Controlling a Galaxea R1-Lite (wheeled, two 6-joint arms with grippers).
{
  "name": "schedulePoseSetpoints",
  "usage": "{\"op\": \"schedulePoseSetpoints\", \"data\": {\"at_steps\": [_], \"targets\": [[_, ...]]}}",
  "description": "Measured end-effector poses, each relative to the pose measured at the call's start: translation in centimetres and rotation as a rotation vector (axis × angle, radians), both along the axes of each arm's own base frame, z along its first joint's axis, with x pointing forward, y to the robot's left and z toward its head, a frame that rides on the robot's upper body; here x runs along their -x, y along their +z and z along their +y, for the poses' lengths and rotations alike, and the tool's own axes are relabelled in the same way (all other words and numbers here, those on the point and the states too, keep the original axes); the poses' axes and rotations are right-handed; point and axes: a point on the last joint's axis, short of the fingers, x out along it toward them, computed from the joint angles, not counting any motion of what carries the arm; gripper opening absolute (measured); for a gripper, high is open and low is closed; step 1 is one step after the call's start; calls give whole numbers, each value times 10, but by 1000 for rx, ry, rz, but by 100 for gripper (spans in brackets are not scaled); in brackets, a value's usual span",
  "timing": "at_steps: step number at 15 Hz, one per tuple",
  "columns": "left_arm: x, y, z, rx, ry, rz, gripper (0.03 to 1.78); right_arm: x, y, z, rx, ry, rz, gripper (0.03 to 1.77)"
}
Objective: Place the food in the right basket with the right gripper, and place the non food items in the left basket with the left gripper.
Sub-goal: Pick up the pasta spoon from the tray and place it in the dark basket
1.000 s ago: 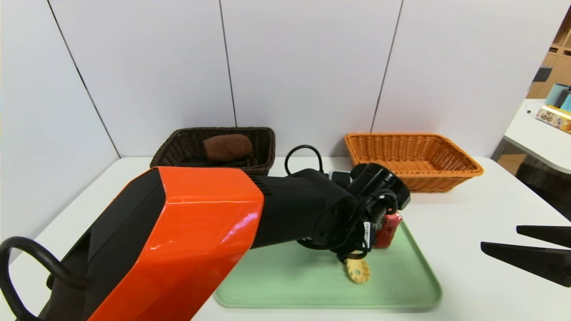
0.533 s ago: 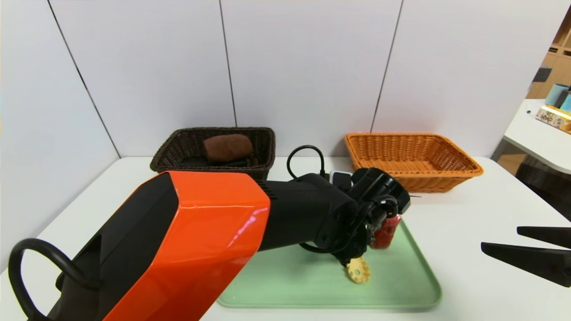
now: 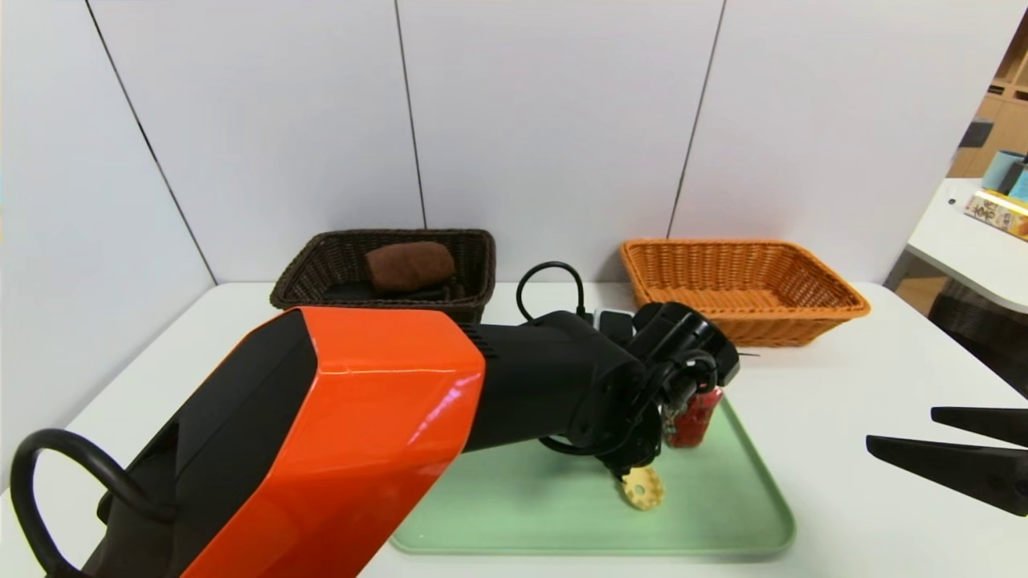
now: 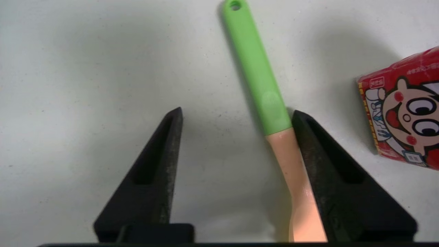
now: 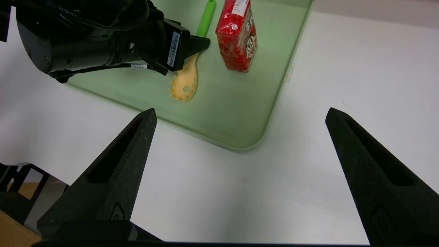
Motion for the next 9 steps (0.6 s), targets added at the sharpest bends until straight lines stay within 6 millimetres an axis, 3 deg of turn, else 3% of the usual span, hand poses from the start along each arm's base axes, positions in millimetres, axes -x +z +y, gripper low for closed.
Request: {"op": "schedulePoseSetpoints", "data": {"at_steps": [3,4,5,9], "targets": [[0,1,0,0,-1,2,73,0,1,0,-1,0,-3,170],[0,1,0,0,-1,2,28,0,1,0,0,0,-3,170],[0,2,1,1,-1,1,14,0,1,0,0,-1,-6,170],[3,10,5,-1,-1,1,14,0,2,0,0,-1,-8,170]]}}
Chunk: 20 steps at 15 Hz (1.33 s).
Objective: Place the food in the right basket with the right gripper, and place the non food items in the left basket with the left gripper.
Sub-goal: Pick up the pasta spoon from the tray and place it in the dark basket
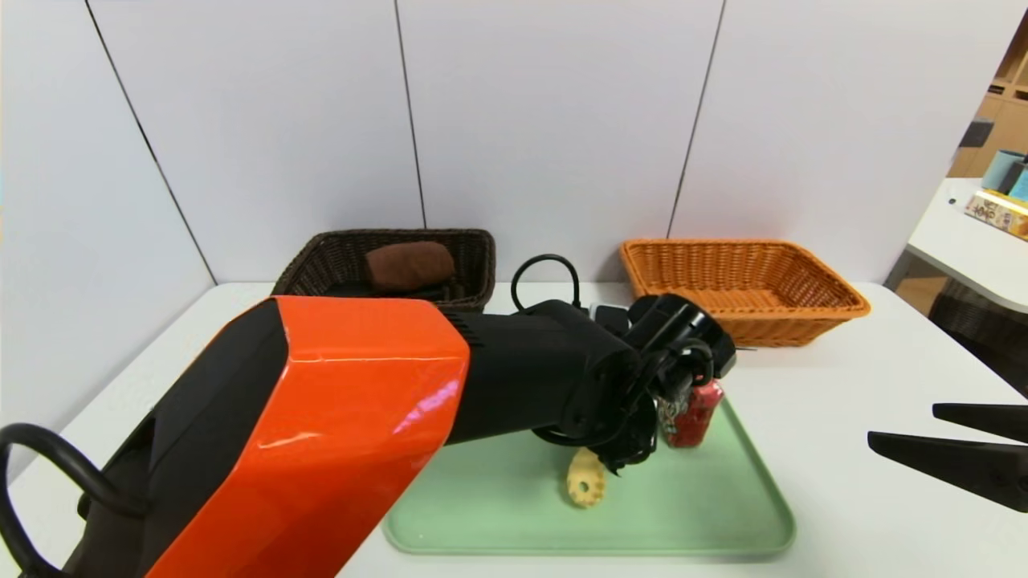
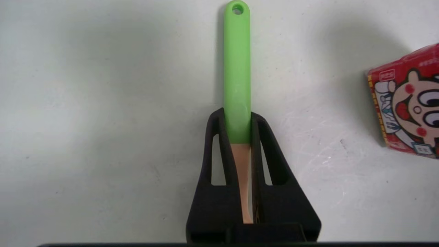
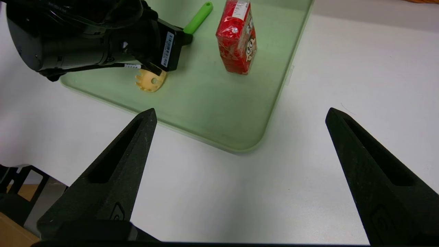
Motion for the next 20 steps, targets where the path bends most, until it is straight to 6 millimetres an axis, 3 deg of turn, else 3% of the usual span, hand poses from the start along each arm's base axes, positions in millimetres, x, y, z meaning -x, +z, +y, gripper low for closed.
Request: {"op": "schedulePoseSetpoints", "data": {"at_steps": [3,6,9,13,16,20], "targets": [[-3,23,13,15,5,-27,14,0,0,0,0,0,0,170],[-8,63,39,39,8,-87,14,0,1,0,-1,-1,-4,170],[-8,104,76,7,-25,-124,14,2,2,0,-2,0,-11,170],[-12,156,143,-63,-161,-184,14,3,2,-1,-4,1,-13,170],[-24,175,187,-116,-257,-236,14,4,1,-1,-2,-2,-14,170],[-50,182,246,-180,-436,-290,14,4,1,-1,-1,-8,-13,170]]}}
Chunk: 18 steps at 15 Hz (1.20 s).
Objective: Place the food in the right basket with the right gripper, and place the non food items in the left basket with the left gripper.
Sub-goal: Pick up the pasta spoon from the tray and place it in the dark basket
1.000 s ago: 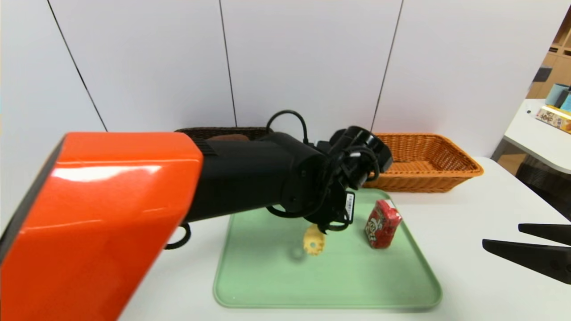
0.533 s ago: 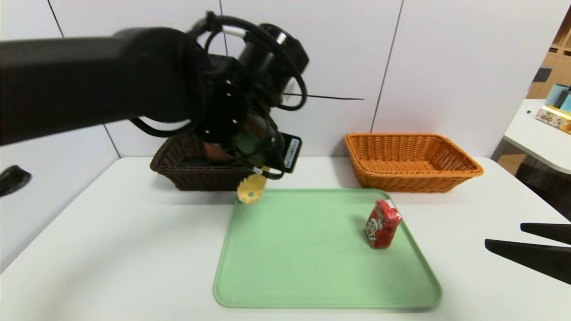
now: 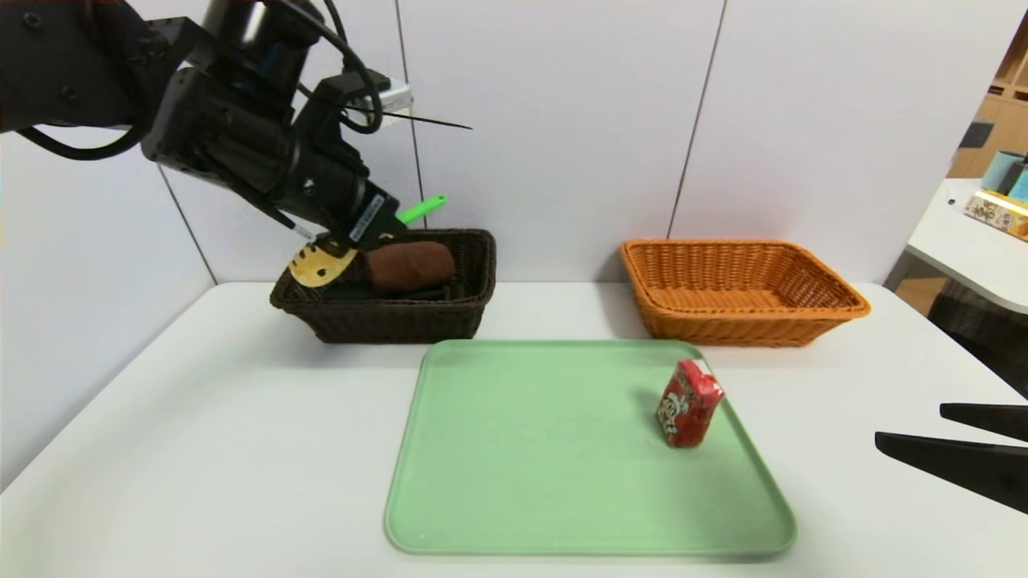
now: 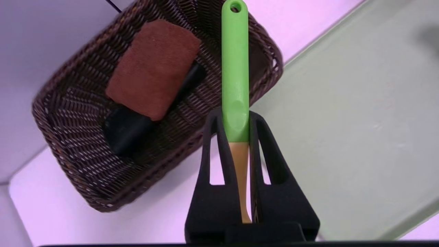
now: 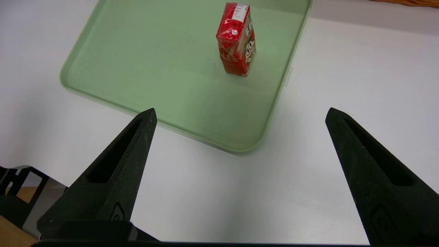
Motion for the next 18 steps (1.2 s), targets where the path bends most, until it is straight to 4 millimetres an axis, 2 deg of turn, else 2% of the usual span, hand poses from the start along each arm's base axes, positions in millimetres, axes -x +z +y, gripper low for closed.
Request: {"op": "schedulePoseSetpoints", "data": {"at_steps": [3,7,12,18], "targets": [[-22,-7,42,-73,-201,-63,14,0,0,-1,1,-6,3,170],[-46,-28,70,-230,-406,-155,14,-1,-2,-1,3,-11,10,170],[-70,-52,74,-336,-505,-202,14,0,-3,-1,2,-10,13,170],[-92,-79,70,-335,-511,-169,14,0,-4,-1,2,-7,17,170]]}}
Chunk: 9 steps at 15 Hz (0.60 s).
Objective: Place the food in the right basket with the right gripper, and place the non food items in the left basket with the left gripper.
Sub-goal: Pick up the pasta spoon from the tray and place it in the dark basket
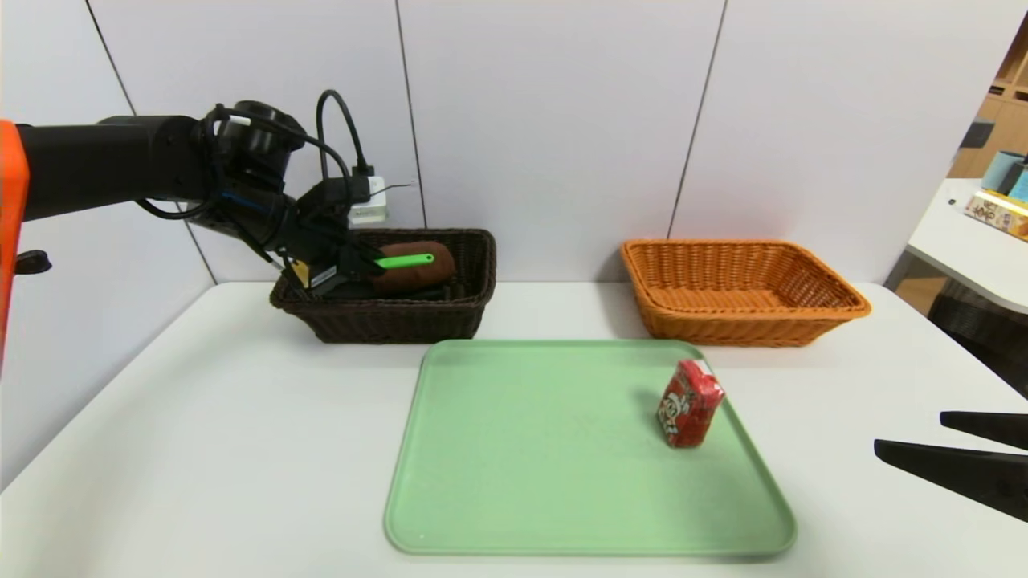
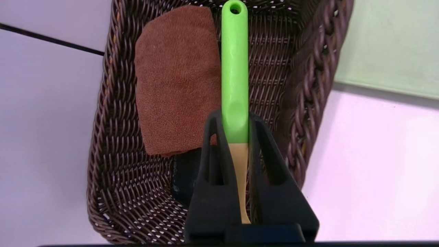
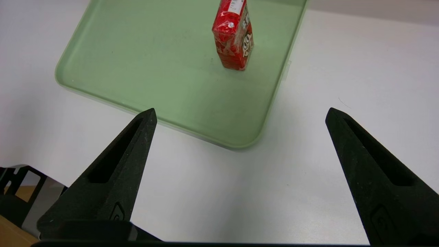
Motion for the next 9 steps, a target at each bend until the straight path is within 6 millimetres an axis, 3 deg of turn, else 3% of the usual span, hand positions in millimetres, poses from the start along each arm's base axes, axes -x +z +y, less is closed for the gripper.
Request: {"op": "schedulePoseSetpoints", "data": {"at_steps": [2,6,9], "targets": [[-5,-6,-1,1,2,3,14,0,0,0,0,2,1,170],[-9,-11,-2,10,10,15,72,0,0,0,0,0,1,170],[-7,-5,-1,26,21,6,103,0,-1,0,0,1,1,170]]}}
